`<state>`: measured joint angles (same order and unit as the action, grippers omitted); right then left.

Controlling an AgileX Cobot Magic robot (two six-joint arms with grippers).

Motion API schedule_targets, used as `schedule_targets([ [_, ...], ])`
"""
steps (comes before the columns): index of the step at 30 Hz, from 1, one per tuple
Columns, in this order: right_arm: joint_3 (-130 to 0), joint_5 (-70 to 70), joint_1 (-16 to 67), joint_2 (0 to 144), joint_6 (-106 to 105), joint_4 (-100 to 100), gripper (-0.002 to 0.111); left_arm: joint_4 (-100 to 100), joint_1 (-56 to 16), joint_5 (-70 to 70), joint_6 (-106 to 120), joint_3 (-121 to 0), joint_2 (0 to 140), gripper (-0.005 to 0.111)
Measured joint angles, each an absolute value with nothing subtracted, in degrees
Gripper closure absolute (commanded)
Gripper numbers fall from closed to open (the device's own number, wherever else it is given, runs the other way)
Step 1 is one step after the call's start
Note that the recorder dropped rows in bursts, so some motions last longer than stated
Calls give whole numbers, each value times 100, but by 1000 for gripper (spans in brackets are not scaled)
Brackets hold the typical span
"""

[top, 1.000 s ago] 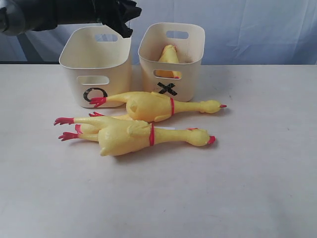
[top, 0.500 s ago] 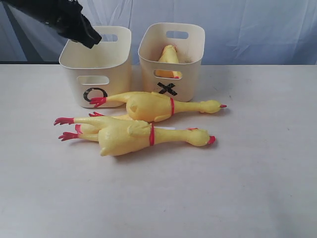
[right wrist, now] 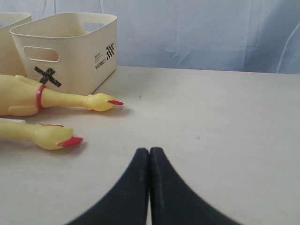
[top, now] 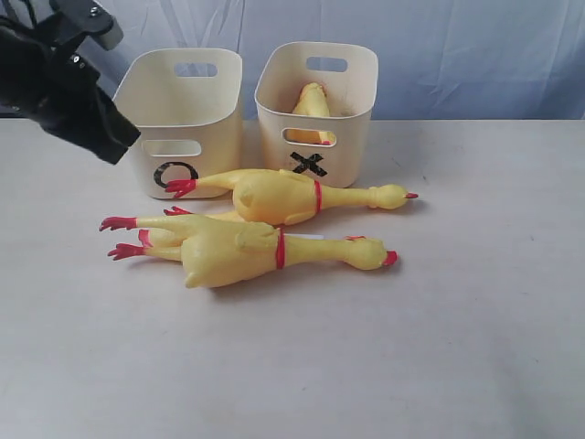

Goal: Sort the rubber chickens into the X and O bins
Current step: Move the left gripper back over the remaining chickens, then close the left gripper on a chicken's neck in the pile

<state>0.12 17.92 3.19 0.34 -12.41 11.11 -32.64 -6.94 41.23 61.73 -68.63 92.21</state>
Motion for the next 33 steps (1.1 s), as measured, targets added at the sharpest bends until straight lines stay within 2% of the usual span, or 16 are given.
schedule_targets([
  [6,12,1792,319,34,-1241,1111,109,-3931,-694,3894,6966,-5856,8269,107],
  [10,12,1792,319,34,-1241,1111,109,-4859,-756,4276,8177,-5628,8052,107],
  [15,12,1792,319,34,-1241,1111,109,-5100,-1422,4343,9007,-5590,8038,106],
  [19,12,1792,319,34,-1241,1111,109,-5166,-2179,3773,9154,-5590,8216,95],
  [24,12,1792,319,34,-1241,1111,109,-5365,-3094,2852,9814,-5590,8812,68],
  [26,12,1792,319,34,-1241,1111,109,-5548,-3355,2443,10119,-5590,9113,61],
  [28,12,1792,319,34,-1241,1111,109,-5826,-3560,2055,10412,-5612,9423,56],
  [33,12,1792,319,34,-1241,1111,109,-6419,-3837,1709,10978,-6018,10154,56],
])
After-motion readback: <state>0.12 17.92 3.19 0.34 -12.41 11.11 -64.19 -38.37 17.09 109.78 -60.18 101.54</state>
